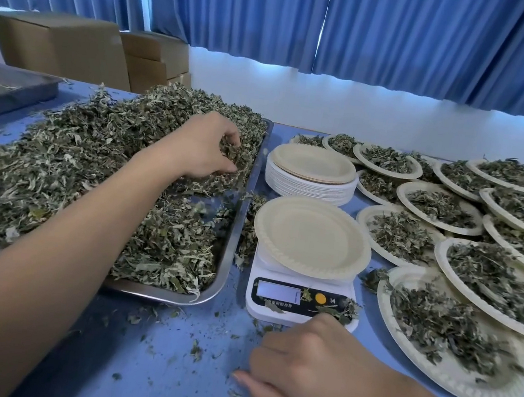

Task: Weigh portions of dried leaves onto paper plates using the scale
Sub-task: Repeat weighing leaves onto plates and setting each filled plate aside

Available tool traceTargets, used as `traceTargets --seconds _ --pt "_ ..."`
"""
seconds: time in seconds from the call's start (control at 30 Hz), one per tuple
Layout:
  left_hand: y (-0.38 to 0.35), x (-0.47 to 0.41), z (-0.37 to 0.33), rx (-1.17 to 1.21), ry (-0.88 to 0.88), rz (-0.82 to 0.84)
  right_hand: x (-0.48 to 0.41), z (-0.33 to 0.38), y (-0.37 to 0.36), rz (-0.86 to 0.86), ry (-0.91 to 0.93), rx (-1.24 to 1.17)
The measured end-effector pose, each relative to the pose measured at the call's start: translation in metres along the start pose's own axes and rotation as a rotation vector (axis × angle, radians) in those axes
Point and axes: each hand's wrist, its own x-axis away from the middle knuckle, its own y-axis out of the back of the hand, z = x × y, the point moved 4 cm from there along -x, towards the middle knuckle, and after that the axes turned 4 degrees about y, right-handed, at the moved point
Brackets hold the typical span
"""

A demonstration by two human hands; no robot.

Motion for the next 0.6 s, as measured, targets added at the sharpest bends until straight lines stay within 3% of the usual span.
traceTargets --seconds 0.13,0.27,0.37,0.53,0.6 --pt "0.001 0.009 -0.021 0.304 -0.040 -0.029 -0.001 0.000 0.001 0.002 0.002 -0.004" --pt "-0.020 0.030 -0.060 0.542 -0.141 0.230 0.000 0.000 0.000 0.012 0.005 0.002" --pt "-0.033 0.038 -0.072 0.456 -0.185 0.415 0.000 -0.001 -0.001 0.015 0.010 -0.011" --pt "-0.010 0.026 -0.056 0.196 -0.166 0.239 0.000 -0.001 -0.001 0.012 0.008 -0.022" --pt "-0.011 0.024 -0.043 -0.071 -0.130 0.346 0.000 -0.001 -0.001 0.008 0.008 -0.019"
